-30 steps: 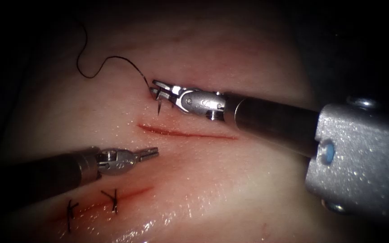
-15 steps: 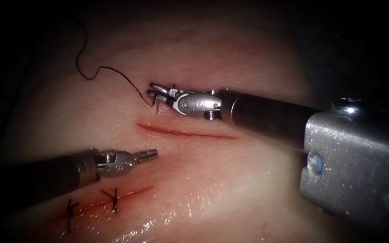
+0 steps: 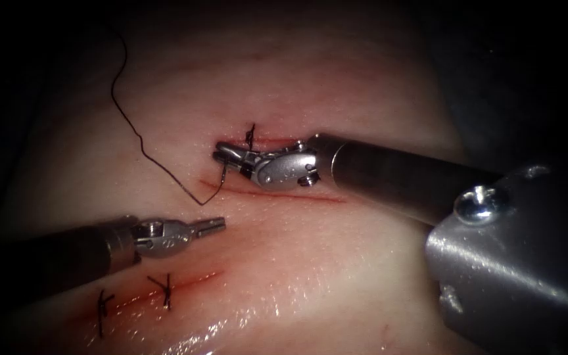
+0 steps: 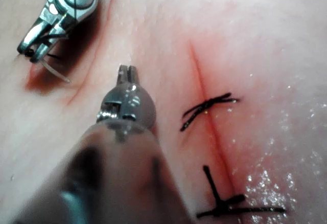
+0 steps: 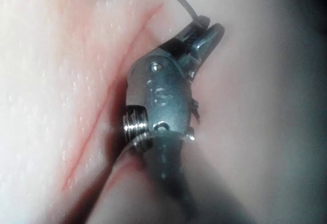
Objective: Wound Closure
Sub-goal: Throw the needle through the top of the incision with the right needle driver.
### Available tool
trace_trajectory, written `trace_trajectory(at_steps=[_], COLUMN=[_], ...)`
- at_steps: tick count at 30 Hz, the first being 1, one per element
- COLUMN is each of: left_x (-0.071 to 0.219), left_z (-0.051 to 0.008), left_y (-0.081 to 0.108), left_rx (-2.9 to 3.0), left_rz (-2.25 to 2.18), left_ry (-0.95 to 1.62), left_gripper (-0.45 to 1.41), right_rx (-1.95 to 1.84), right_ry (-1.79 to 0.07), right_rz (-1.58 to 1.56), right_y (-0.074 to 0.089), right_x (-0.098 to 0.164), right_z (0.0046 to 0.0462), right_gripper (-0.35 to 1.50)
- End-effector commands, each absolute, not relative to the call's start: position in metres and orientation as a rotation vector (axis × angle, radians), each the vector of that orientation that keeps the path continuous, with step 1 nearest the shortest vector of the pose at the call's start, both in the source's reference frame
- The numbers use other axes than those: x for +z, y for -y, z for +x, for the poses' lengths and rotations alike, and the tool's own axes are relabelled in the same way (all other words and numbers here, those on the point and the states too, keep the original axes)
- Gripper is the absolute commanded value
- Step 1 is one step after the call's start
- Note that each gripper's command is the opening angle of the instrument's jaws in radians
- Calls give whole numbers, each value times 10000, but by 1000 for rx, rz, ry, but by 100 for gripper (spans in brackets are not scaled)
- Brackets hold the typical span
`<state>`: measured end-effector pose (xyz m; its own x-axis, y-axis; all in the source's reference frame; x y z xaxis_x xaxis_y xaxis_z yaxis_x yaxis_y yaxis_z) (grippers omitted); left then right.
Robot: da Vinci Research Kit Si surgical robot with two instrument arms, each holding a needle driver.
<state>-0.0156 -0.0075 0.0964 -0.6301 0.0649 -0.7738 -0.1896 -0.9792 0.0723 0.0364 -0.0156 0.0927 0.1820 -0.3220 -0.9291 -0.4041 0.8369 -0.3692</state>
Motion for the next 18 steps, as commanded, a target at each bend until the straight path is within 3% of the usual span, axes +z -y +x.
trace_trajectory(at_steps=[1,18], left_x=[970,971], left_z=[-160,-157], left_y=[73,72], left_rx=[2708,2706], left_rz=[-1277,-1282], left_ry=[-220,-220], left_gripper=[-25,-28], right_rx=[54,13], right_ry=[-1422,-1374], right_rz=[-634,-640], right_y=[163,192], right_x=[938,958], right_z=[375,376], right_gripper=[-35,-35])
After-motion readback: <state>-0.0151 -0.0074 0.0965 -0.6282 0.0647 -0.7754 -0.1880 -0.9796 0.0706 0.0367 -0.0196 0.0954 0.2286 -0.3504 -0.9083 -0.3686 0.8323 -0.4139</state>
